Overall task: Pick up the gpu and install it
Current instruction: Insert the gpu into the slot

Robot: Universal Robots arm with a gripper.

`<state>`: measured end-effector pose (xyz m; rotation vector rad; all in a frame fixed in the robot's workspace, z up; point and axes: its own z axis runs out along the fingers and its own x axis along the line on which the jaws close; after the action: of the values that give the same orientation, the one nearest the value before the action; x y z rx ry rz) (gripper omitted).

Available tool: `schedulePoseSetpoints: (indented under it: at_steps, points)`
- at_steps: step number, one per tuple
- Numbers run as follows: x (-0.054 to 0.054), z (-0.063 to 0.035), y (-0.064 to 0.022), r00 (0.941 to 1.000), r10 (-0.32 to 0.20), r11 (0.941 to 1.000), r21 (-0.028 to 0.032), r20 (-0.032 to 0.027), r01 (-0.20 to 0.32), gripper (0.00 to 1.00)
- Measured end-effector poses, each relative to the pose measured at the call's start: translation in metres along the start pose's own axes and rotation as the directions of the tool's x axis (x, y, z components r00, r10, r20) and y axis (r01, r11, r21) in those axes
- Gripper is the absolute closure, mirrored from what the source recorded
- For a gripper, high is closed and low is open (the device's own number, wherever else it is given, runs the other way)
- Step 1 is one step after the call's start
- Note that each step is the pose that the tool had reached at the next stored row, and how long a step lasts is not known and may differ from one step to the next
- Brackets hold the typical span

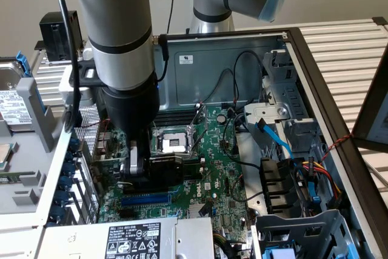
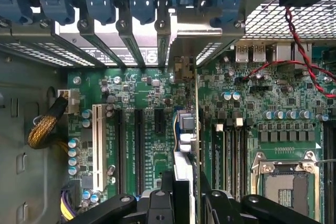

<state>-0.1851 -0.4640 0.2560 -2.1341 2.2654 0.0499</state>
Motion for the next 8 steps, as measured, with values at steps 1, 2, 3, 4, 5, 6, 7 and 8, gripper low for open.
schedulePoseSetpoints:
  at_steps: [1, 2, 3, 4, 5, 6, 7, 8]
  points:
    - [0.0001, 0.0001, 0.0004, 1.0, 0.0, 1.0, -0.0002, -0.0001, 0.0, 0.72]
    - [0.0001, 0.0002, 0.0007, 1.0, 0.0, 1.0, -0.0005, -0.0001, 0.0, 0.72]
    - [0.0002, 0.0007, 0.0009, 1.0, 0.0, 1.0, -0.001, -0.0001, 0.0, 0.72]
    - [0.0002, 0.0012, 0.0011, 1.0, 0.0, 1.0, -0.0016, -0.0001, 0.0, 0.72]
    - [0.0003, 0.0017, 0.0012, 1.0, 0.0, 1.0, -0.0025, -0.0003, 0.0, 0.72]
    - [0.0003, 0.0022, 0.0014, 1.0, 0.0, 1.0, -0.0034, -0.0003, 0.0, 0.72]
    - [0.0003, 0.0027, 0.0016, 1.0, 0.0, 1.0, -0.0043, -0.0004, 0.0, 0.72]
    - [0.0003, 0.003, 0.0017, 1.0, 0.0, 1.0, -0.0054, -0.0004, 0.0, 0.72]
